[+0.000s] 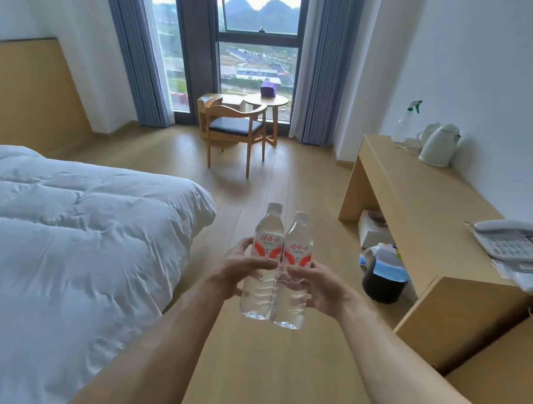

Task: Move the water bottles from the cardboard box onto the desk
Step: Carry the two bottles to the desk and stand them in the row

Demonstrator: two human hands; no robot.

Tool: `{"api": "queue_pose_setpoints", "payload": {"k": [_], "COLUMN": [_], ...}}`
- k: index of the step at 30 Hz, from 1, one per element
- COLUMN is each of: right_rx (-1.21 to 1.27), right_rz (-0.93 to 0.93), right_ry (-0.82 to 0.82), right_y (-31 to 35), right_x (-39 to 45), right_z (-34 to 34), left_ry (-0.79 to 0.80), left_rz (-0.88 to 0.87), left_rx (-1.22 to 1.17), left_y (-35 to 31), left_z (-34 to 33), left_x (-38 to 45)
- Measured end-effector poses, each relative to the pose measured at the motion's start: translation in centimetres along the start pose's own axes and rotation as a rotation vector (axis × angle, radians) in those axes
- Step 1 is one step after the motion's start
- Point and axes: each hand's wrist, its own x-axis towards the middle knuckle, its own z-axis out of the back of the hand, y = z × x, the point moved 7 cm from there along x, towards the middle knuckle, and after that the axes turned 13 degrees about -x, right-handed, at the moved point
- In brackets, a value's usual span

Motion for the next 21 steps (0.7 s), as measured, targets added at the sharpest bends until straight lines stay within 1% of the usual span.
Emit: {"api": "queue_pose_setpoints", "payload": {"k": [3, 10, 16, 21], "right_rx": [0.008, 0.04, 0.046, 0.074], "right_rz": [0.0, -0.039, -0.014, -0.051], "right_ry": [0.007, -0.034, -0.172, -0.274], "right_y": [1.6, 4.5, 8.7, 12.6], "right_x": [4.5, 13.7, 22.8, 30.1], "right_z": [2.4, 9.0, 15.8, 20.8], "left_ry": [-0.001, 0.028, 0.134, 0.23], "left_rz": [-0.014, 0.009, 0.02, 0.059], "left_rx": [-0.002, 0.011, 0.043, 0.045], "left_y": [-2.2, -6.1, -11.1, -16.3], "left_z": [-0.4, -1.7, -3.7, -5.1], "left_x": [4.5, 16.2, 28.6, 37.7]}}
